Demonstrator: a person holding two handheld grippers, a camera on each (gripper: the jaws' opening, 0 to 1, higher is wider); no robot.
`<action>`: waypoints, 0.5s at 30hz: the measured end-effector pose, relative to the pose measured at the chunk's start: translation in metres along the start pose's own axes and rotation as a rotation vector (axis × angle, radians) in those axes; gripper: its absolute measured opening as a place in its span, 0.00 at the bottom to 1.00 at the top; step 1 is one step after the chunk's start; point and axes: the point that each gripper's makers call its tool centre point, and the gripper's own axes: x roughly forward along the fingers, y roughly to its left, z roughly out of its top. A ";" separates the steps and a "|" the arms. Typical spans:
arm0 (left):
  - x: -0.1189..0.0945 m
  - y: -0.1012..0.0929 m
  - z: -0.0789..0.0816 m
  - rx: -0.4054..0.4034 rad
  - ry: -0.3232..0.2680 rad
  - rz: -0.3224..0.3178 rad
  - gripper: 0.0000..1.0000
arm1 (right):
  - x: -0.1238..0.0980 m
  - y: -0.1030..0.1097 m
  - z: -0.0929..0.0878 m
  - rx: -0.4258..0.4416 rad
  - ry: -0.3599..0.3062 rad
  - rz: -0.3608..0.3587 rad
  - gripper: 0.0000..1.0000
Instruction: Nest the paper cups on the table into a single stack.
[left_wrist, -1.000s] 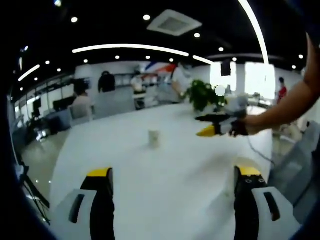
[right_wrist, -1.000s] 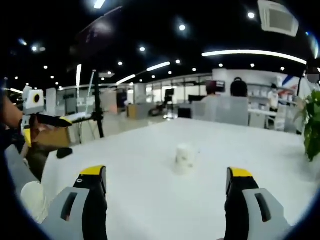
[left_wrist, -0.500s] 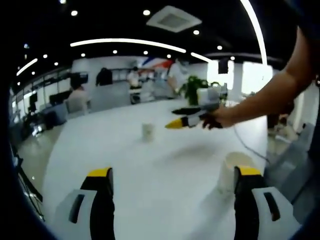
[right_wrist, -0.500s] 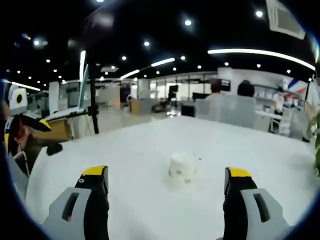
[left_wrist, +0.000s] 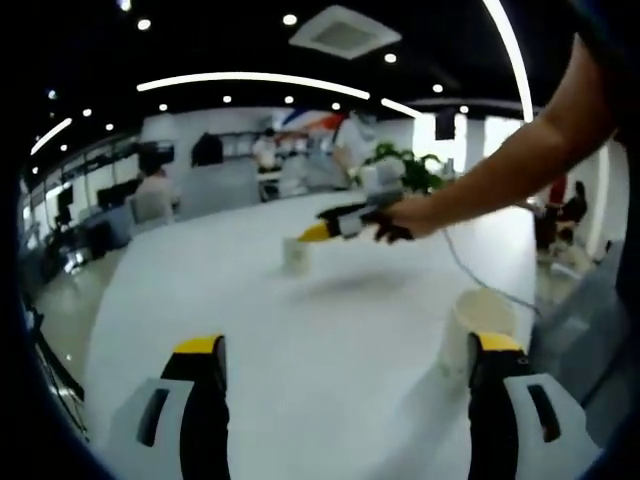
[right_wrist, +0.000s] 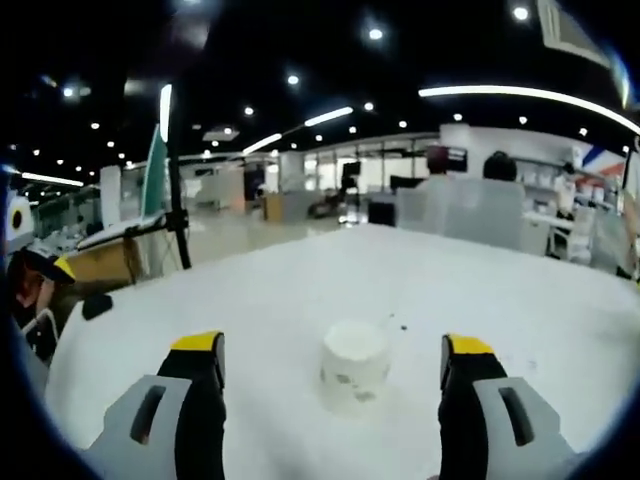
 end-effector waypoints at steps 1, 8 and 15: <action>0.000 -0.001 -0.001 0.002 0.001 0.001 0.98 | 0.001 -0.001 -0.001 0.001 0.000 -0.004 0.82; 0.002 -0.009 -0.011 -0.008 0.017 -0.015 0.98 | 0.021 -0.002 -0.016 -0.034 0.067 -0.005 0.69; 0.000 -0.007 -0.009 -0.002 0.016 -0.004 0.98 | 0.035 -0.001 -0.027 -0.053 0.145 -0.006 0.54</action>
